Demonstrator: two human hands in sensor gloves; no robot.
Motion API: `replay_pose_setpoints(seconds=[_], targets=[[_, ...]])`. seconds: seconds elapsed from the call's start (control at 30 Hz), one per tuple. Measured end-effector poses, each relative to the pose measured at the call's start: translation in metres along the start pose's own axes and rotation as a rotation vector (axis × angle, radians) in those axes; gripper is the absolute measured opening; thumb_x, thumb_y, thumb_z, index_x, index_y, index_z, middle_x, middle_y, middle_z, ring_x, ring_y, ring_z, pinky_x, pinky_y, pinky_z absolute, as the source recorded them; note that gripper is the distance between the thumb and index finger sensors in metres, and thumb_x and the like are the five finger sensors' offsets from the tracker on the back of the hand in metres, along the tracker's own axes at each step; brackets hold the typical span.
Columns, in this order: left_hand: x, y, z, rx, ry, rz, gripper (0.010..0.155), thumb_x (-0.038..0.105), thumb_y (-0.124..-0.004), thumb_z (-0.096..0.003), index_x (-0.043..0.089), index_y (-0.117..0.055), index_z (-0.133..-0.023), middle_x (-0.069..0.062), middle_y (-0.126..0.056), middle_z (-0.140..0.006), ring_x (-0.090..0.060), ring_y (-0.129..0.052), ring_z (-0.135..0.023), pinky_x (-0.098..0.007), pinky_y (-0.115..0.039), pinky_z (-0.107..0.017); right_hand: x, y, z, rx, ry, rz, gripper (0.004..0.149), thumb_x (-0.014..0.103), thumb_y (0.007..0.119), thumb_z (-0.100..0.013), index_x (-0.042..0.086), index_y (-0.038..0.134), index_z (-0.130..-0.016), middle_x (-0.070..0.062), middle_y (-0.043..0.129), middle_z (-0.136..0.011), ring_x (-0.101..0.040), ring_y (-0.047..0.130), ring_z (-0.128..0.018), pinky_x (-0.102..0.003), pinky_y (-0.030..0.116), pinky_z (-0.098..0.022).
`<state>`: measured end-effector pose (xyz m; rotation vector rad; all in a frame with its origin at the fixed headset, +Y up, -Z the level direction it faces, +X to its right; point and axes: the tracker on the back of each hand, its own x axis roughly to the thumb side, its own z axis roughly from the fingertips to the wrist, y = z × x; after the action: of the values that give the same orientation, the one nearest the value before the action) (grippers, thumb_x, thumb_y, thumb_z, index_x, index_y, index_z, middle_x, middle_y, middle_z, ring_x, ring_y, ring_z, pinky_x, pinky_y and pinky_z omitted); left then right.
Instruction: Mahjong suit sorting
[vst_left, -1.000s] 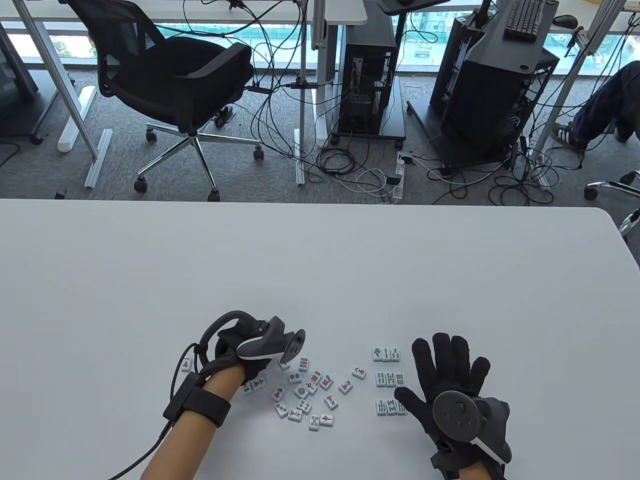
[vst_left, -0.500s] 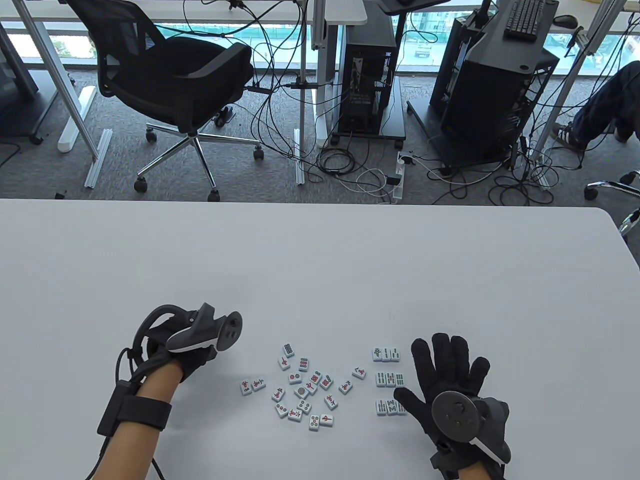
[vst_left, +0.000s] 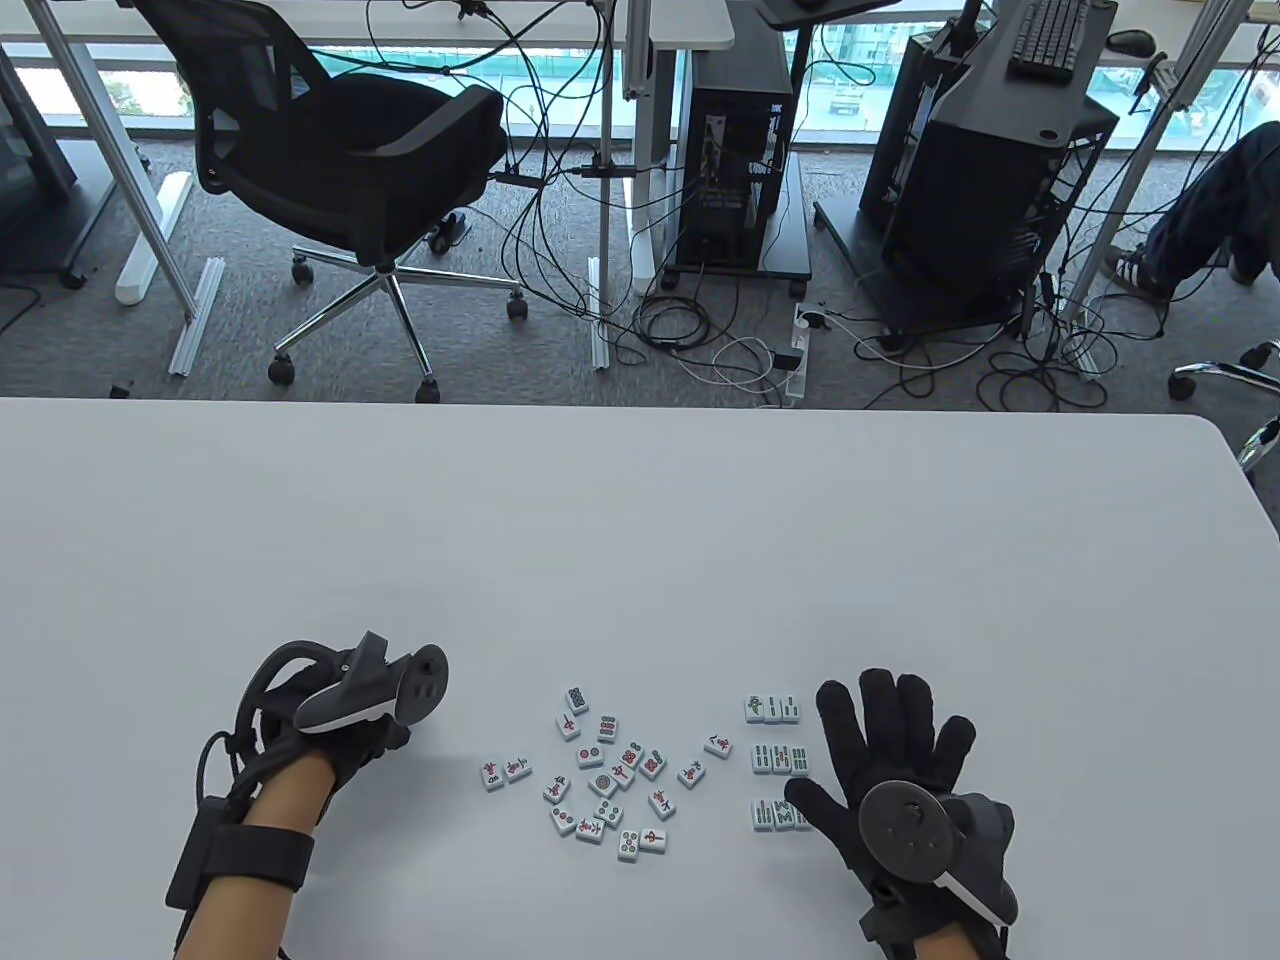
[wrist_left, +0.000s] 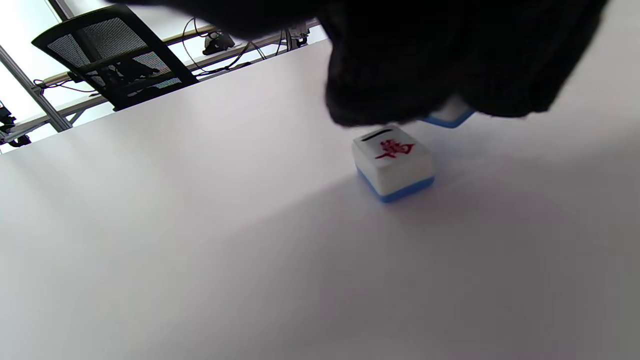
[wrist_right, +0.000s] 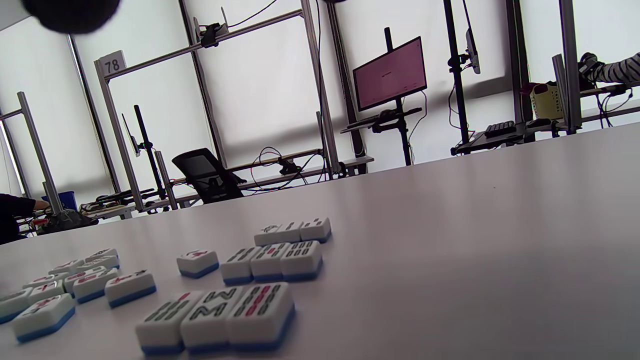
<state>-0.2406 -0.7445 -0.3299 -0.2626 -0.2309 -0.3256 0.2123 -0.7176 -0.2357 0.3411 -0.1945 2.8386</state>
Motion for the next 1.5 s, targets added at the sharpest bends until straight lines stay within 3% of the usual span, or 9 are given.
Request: replay_pose_setpoints(seconds=[0.4,0.6,0.87,1.1,1.27,1.5], targets=[[0.004,-0.010,-0.001,-0.036,0.005,-0.085,0.060,0.055,-0.088,-0.0278,0.026,-0.084,-0.080,0.015,-0.099,-0.036,-0.007,-0.091,-0.009,-0.032,-0.083,-0.019,-0.001,0.001,0.000,-0.001,0.002,-0.004,0.083,0.067,0.057,-0.046,0.034,0.016,-0.110,-0.014,0.011,-0.118,-0.045,0.004,-0.104,-0.075,0.012,-0.067],[0.006,0.010,0.008,0.012,0.003,-0.060,0.063,0.056,-0.088,-0.0274,0.027,-0.082,-0.084,0.014,-0.100,-0.039,-0.008,-0.093,-0.011,-0.033,-0.084,-0.021,-0.001,0.001,-0.001,-0.004,0.003,-0.008,0.083,0.067,0.057,-0.046,0.034,0.016,-0.110,-0.014,0.011,-0.118,-0.045,0.004,-0.104,-0.075,0.012,-0.067],[0.061,0.023,0.020,0.113,-0.192,-0.050,0.064,0.058,-0.085,-0.0284,0.026,-0.082,-0.084,0.014,-0.100,-0.038,-0.008,-0.093,-0.011,-0.033,-0.084,-0.021,-0.001,0.002,-0.001,-0.002,0.002,-0.005,0.083,0.067,0.057,-0.046,0.034,0.016,-0.110,-0.014,0.011,-0.118,-0.045,0.005,-0.104,-0.075,0.012,-0.067],[0.098,0.033,0.007,0.177,-0.238,-0.104,0.060,0.056,-0.084,-0.0306,0.026,-0.083,-0.082,0.014,-0.100,-0.037,-0.008,-0.093,-0.009,-0.033,-0.084,-0.019,-0.001,0.002,-0.001,-0.004,0.000,-0.007,0.083,0.067,0.057,-0.046,0.034,0.016,-0.110,-0.014,0.011,-0.118,-0.045,0.005,-0.104,-0.075,0.012,-0.067],[0.116,0.029,-0.004,0.159,-0.256,-0.140,0.057,0.055,-0.083,-0.0316,0.027,-0.084,-0.081,0.014,-0.100,-0.036,-0.008,-0.092,-0.008,-0.032,-0.084,-0.018,-0.001,0.002,-0.001,-0.006,-0.002,-0.014,0.083,0.067,0.057,-0.046,0.034,0.017,-0.110,-0.014,0.011,-0.118,-0.045,0.004,-0.104,-0.075,0.012,-0.067],[0.118,0.032,-0.009,0.169,-0.249,-0.104,0.053,0.053,-0.083,-0.0337,0.028,-0.085,-0.080,0.014,-0.100,-0.035,-0.008,-0.092,-0.007,-0.033,-0.083,-0.018,-0.002,0.002,0.000,-0.008,-0.001,-0.020,0.083,0.067,0.057,-0.046,0.034,0.016,-0.110,-0.014,0.011,-0.118,-0.045,0.004,-0.104,-0.074,0.012,-0.067]])
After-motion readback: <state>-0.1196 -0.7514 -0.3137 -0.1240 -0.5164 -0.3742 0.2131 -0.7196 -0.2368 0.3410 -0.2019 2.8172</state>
